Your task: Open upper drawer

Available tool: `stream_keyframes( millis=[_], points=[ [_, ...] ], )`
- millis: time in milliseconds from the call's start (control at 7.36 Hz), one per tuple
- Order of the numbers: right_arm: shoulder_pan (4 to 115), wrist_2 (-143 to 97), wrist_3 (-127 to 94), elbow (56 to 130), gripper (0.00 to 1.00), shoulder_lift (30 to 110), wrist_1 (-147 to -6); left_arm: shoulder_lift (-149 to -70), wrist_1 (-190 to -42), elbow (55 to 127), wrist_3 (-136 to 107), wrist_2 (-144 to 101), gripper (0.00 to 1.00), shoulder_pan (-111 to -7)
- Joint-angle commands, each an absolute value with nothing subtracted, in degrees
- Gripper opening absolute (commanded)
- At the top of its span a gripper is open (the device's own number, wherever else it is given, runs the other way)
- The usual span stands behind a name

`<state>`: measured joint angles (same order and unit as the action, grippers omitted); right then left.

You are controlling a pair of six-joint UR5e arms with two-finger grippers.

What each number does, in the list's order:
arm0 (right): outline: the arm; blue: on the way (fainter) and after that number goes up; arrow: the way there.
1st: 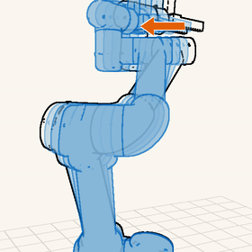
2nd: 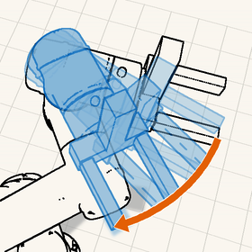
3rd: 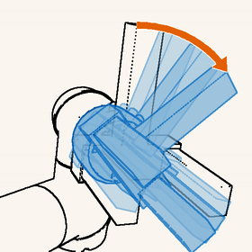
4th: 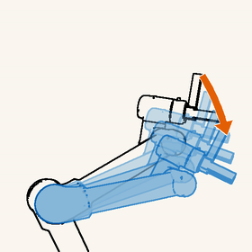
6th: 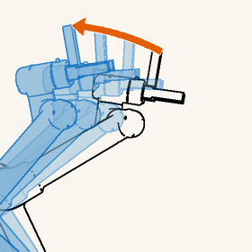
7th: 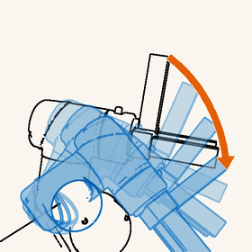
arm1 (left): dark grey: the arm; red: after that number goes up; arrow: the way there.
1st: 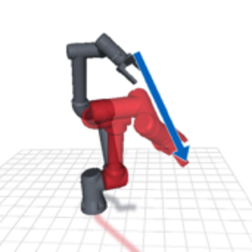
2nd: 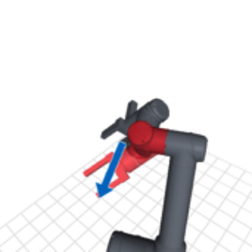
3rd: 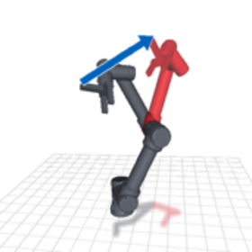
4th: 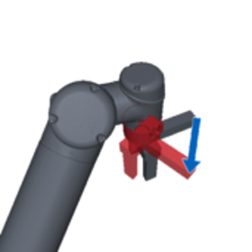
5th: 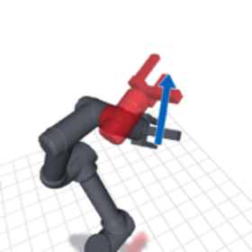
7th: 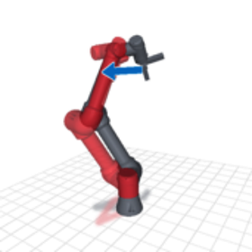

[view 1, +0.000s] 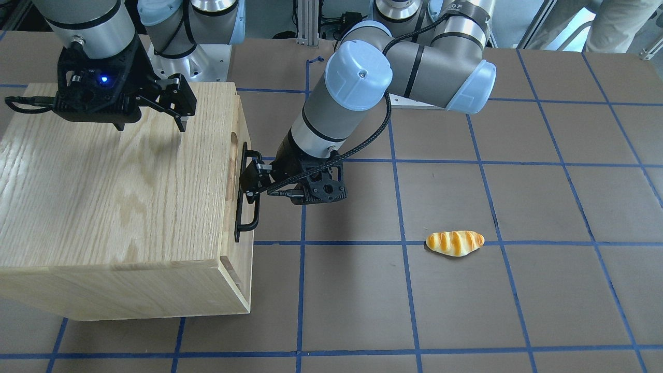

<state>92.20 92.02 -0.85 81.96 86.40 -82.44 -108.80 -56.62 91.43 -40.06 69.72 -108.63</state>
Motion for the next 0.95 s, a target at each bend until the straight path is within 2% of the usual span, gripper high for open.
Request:
stream_keyframes(
  millis=[0,815],
  points=[
    [92.2,92.02,-0.88,81.91,1.0,86.4,-82.44,-108.72,-56.69,91.49,-37.64,72.93,1.0,-108.63],
    [92.2,92.02,-0.88,81.91,1.0,86.4,-82.44,-107.67,-57.39,91.85,-32.61,76.55,1.0,-108.55]
  ],
)
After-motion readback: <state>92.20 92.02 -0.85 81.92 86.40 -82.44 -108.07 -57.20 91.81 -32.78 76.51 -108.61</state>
